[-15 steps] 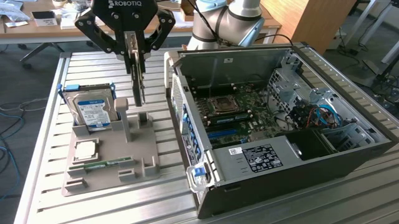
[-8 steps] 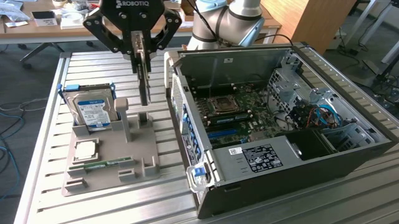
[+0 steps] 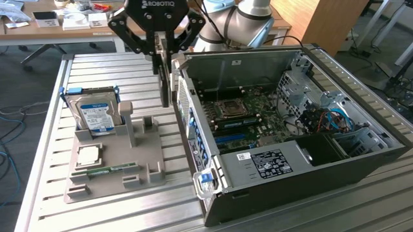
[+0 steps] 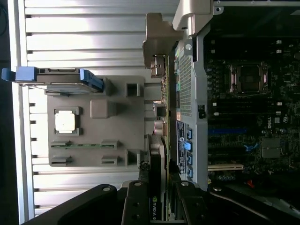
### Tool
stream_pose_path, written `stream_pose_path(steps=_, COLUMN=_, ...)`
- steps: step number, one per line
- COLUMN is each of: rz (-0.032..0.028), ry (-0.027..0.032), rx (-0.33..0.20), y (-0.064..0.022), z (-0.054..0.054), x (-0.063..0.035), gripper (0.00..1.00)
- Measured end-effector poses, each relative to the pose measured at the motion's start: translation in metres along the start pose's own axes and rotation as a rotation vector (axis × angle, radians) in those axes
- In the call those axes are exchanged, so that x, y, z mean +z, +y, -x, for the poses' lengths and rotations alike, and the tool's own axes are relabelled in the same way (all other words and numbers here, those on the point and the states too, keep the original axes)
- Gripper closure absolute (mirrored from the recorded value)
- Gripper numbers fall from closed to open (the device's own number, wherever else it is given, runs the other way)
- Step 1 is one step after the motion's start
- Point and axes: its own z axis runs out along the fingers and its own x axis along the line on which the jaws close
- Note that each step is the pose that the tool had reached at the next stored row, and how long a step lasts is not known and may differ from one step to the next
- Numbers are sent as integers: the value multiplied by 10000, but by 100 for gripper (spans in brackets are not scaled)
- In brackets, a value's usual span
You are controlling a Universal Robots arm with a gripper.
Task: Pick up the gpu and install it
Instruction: 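Pick up the gpu and move the gpu toward the slot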
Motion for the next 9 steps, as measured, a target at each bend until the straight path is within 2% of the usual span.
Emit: stream_pose_path(steps=9, rz=2, ry=1, rx=0, y=11, z=221, x=5, gripper=73)
